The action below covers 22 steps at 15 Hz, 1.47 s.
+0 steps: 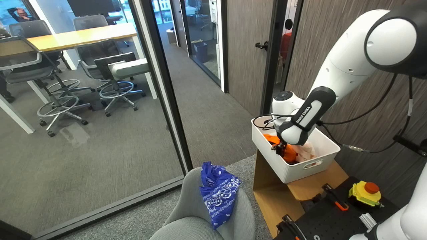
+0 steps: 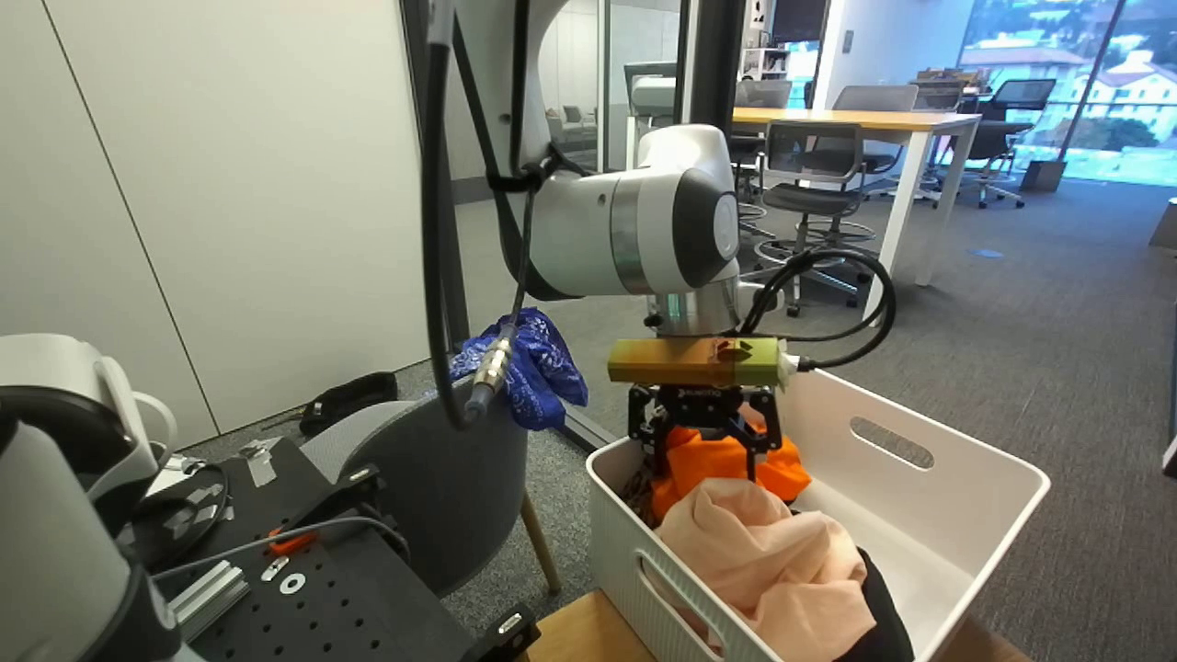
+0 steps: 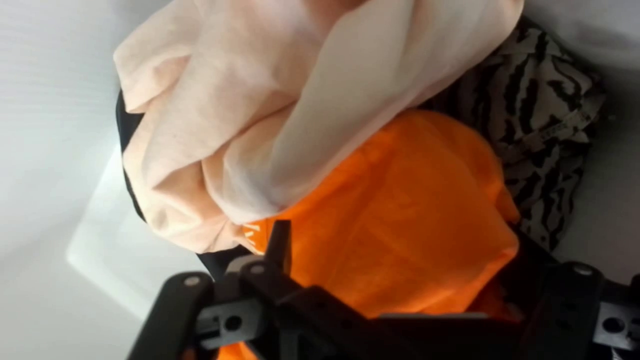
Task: Remove the orange clothing from the white basket and hang it on the back of the chair
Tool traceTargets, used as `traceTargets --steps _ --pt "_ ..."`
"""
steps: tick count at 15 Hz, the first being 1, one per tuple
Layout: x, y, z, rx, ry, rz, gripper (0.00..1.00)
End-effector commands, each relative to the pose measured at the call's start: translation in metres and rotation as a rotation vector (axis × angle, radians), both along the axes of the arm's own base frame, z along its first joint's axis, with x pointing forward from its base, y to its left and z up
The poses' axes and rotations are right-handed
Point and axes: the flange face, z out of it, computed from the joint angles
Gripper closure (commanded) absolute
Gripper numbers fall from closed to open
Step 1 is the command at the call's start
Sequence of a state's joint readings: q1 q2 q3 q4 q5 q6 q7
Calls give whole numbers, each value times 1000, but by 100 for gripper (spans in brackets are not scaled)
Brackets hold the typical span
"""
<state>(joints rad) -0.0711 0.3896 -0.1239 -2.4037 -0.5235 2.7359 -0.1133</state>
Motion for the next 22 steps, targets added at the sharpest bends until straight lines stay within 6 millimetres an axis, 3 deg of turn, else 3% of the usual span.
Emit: traceTargets --steps 1,3,4,5,14,17,22 --pt "6 -3 -2 11 -13 5 0" --pt "6 -4 -2 11 -13 5 0" --pt "6 -4 -3 12 -14 5 24" --pt "6 -4 -2 13 -15 7 26" --pt "11 -3 2 21 -36 14 93" --pt "9 -5 -4 21 -23 11 98" --pt "8 -5 -7 22 -14 11 92"
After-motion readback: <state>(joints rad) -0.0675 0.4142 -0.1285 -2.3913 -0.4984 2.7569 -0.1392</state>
